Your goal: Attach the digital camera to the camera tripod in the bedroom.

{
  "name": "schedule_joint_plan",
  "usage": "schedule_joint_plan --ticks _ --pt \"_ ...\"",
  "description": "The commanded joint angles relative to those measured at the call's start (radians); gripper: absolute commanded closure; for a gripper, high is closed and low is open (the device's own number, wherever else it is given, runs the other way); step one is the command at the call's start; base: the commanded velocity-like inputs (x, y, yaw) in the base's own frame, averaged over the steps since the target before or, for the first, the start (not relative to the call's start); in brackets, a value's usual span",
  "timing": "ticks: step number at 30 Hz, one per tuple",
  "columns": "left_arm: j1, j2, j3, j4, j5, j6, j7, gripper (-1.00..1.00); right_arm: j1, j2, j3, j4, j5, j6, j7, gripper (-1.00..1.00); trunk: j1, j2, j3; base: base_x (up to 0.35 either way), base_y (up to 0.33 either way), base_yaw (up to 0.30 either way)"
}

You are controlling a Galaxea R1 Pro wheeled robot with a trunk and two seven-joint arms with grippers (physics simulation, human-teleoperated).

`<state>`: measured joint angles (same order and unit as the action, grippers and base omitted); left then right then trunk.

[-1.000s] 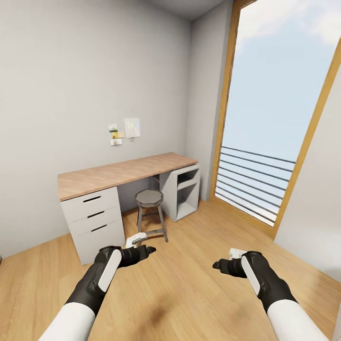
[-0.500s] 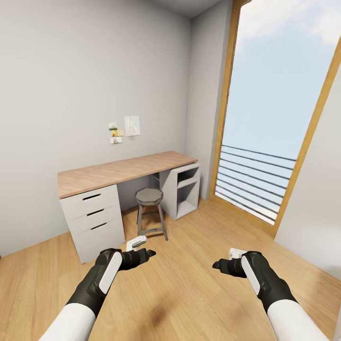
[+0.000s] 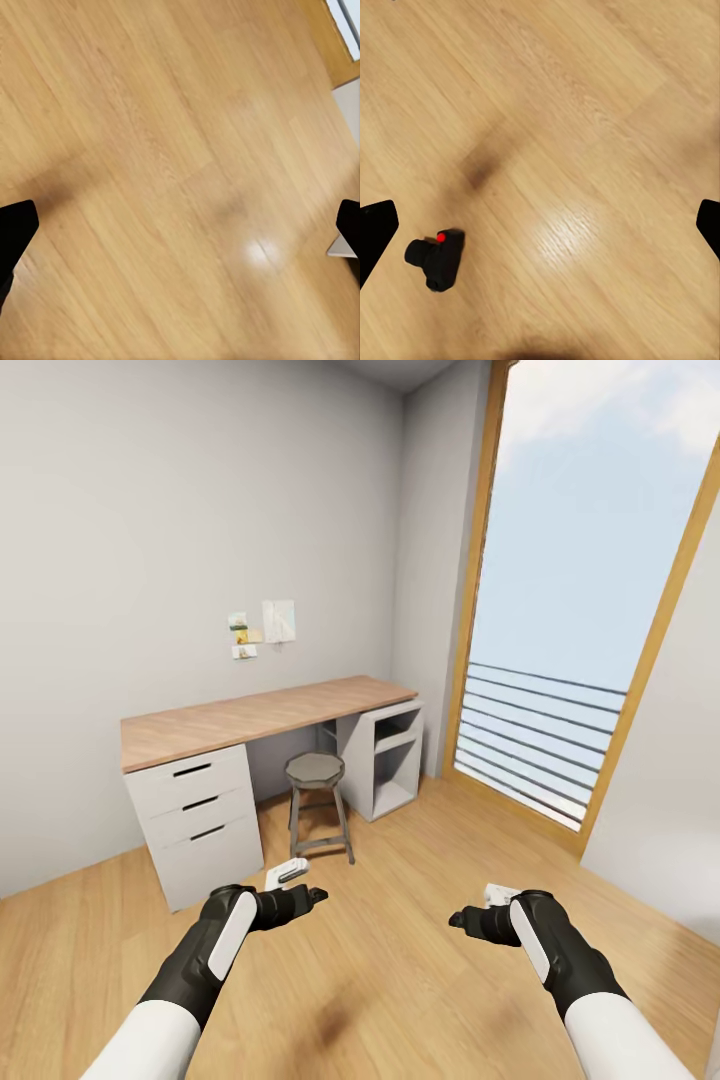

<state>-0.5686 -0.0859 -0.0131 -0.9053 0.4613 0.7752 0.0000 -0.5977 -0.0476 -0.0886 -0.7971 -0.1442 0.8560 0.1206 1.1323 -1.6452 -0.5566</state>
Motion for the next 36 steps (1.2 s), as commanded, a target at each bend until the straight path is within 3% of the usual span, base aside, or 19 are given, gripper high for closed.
schedule_joint_plan --ticks 1,13,18,19,25,30,31,33,36 --pt "-0.001 0.0 0.0 0.0 0.001 0.004 0.0 -1.0 -0.001 0.0 -0.002 -0.001 -0.002 0.005 0.002 -1.0 0.004 -0.008 -0.004 0.0 0.0 0.0" --pt "-0.001 0.005 0.005 -0.001 0.012 0.005 -0.003 -1.0 -0.001 0.0 -0.002 -0.004 -0.004 0.006 0.032 -1.0 0.05 -0.092 -0.042 0.0 0.0 0.0" --pt "-0.001 0.007 0.007 0.0 0.015 0.008 -0.007 -1.0 -0.001 -0.002 -0.003 -0.004 -0.004 0.006 0.11 -1.0 0.069 -0.127 -0.058 0.0 0.0 0.0" --pt "-0.001 0.008 0.008 0.0 0.016 0.009 -0.008 -1.0 -0.001 -0.005 -0.003 -0.004 -0.003 0.006 0.152 -1.0 0.073 -0.134 -0.061 0.0 0.0 0.0" --pt "-0.001 0.015 0.025 0.0 0.027 0.011 -0.011 -1.0 -0.001 -0.035 -0.002 -0.008 -0.002 0.012 0.27 -1.0 0.096 -0.176 -0.08 0.0 0.0 0.0" --pt "-0.001 0.028 0.062 -0.001 0.07 0.012 -0.014 -1.0 -0.001 -0.057 -0.002 -0.044 -0.001 0.016 0.344 -1.0 0.115 -0.211 -0.095 0.0 0.0 0.0" --pt "-0.001 0.033 0.078 -0.002 0.106 0.012 -0.015 -1.0 -0.001 -0.07 -0.002 -0.067 0.0 0.019 0.362 -1.0 0.119 -0.218 -0.098 0.0 0.0 0.0" --pt "-0.001 0.037 0.085 -0.002 0.132 0.012 -0.015 -1.0 -0.001 -0.087 -0.002 -0.077 -0.002 0.03 0.371 -1.0 0.127 -0.232 -0.105 0.0 0.0 0.0" --pt "-0.001 0.04 0.088 -0.003 0.143 0.013 -0.015 -1.0 -0.001 -0.097 -0.002 -0.081 -0.003 0.043 0.378 -1.0 0.138 -0.253 -0.114 0.0 0.0 0.0"
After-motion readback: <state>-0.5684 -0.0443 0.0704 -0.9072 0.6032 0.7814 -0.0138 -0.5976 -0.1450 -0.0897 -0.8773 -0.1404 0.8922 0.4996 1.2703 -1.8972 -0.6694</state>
